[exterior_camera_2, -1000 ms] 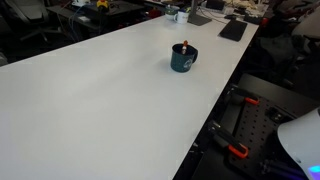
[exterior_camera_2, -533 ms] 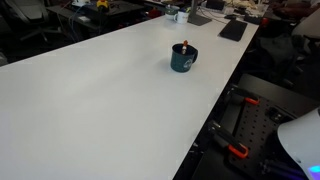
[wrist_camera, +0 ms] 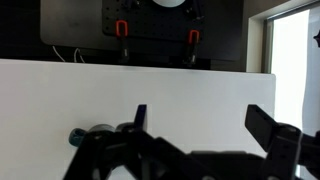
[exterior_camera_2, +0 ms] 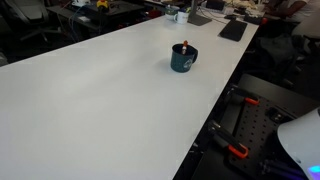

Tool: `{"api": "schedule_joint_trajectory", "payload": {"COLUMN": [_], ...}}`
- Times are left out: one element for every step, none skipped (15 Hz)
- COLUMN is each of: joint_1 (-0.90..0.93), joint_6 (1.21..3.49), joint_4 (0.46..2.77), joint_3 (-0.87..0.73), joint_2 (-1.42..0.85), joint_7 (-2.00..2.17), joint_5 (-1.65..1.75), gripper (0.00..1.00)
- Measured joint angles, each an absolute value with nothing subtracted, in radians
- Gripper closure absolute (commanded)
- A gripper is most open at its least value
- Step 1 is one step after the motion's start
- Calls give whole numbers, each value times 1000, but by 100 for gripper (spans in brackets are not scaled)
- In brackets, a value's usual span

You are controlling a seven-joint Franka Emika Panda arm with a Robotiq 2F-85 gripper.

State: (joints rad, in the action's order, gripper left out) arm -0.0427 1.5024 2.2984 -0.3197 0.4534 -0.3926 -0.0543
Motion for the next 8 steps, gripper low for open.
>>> {"api": "schedule_joint_trajectory", "payload": {"joint_1": [-45,-47,-47,-47,-47,-47,-49,-53], "joint_6": [1502,1502,1502,1502,1502,1502,1502,1503], "joint_4": [2286,2278,2272,2270,2269,2269,2269,2269], "joint_3": [-324,-326,-326,-325,-325,-325,-323,-320], "joint_2": [432,417,408,406,406,406,406,404], "joint_7": [-404,-408,-408,-408,-408,-408,-408,-408], "joint_5": [-57,-59,-60,-60,-60,-60,-60,-60], "gripper": [0,0,0,0,0,0,0,0]}}
